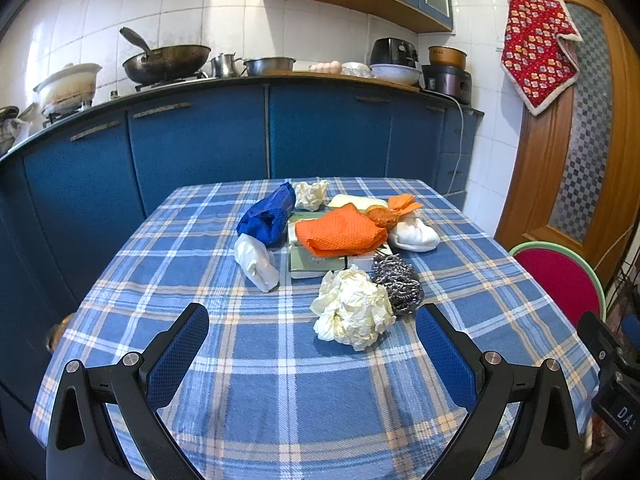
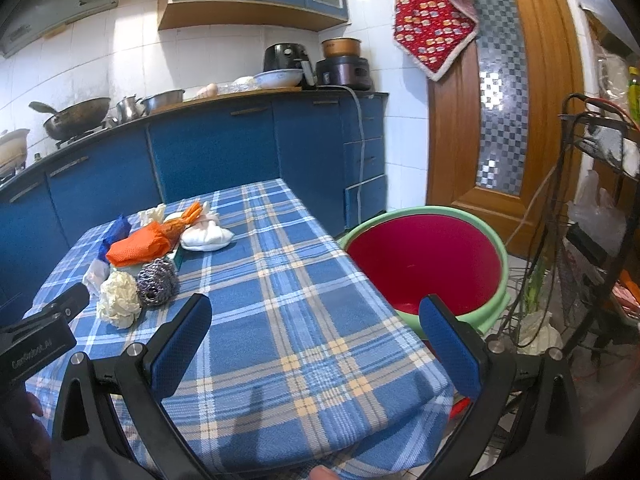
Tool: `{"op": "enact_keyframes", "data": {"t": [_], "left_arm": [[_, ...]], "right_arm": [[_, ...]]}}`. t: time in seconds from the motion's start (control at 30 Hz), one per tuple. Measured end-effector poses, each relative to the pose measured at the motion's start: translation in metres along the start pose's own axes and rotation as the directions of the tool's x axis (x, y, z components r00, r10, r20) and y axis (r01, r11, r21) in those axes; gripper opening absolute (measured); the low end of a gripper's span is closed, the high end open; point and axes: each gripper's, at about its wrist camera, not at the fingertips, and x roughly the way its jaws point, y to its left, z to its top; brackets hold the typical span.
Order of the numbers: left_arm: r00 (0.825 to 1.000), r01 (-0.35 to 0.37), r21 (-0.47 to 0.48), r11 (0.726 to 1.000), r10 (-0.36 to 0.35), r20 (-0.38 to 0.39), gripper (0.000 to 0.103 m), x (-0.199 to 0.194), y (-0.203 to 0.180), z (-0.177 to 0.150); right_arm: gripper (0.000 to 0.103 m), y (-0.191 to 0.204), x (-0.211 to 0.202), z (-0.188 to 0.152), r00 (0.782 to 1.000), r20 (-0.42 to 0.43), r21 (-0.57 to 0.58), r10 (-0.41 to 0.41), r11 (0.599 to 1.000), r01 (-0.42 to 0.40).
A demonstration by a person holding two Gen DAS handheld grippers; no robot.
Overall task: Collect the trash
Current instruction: 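Grasp the crumpled paper ball with the left tool while the right tool grasps the steel wool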
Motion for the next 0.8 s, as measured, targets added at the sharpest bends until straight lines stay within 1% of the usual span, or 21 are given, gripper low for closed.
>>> {"op": "enact_keyframes", "data": {"t": [0.1,0.23,0.43,0.5,0.6,0.67,0.7,0.8], "left_arm": [[1.0,0.0,-0.001,1.0,0.0,-0.021,0.103,0.005,0.003,0.001],[0.998,0.003,0.023,1.0,-0.002,-0.066,0.103,0.016,0.001,0.003],[0.99,0.044,0.063,0.997,-0.034,-0.138,0.102,0.038,-0.007,0.006],[0.987,0.063,0.07,0.996,-0.051,-0.155,0.099,0.043,-0.009,0.007],[0.978,0.096,0.073,0.993,-0.08,-0.192,0.091,0.055,-0.012,0.009],[0.971,0.113,0.068,0.991,-0.096,-0.217,0.083,0.062,-0.013,0.01],[0.968,0.12,0.062,0.991,-0.103,-0.23,0.081,0.066,-0.013,0.01],[0.953,0.16,0.036,0.987,-0.145,-0.266,0.069,0.078,-0.013,0.01]], "right_arm": [[0.102,0.004,0.007,0.0,0.999,-0.034,-0.025,0.042,0.999,-0.043],[0.102,0.008,0.015,0.006,0.995,-0.068,-0.056,0.074,0.995,-0.078],[0.102,0.014,0.028,0.016,0.986,-0.12,-0.091,0.116,0.988,-0.128],[0.102,0.014,0.034,0.019,0.983,-0.136,-0.091,0.126,0.986,-0.139],[0.102,0.015,0.042,0.022,0.978,-0.157,-0.09,0.138,0.984,-0.153],[0.102,0.017,0.048,0.023,0.975,-0.172,-0.092,0.143,0.983,-0.16],[0.102,0.018,0.051,0.023,0.973,-0.18,-0.092,0.146,0.982,-0.165],[0.102,0.02,0.06,0.025,0.966,-0.203,-0.091,0.158,0.98,-0.179]]}}
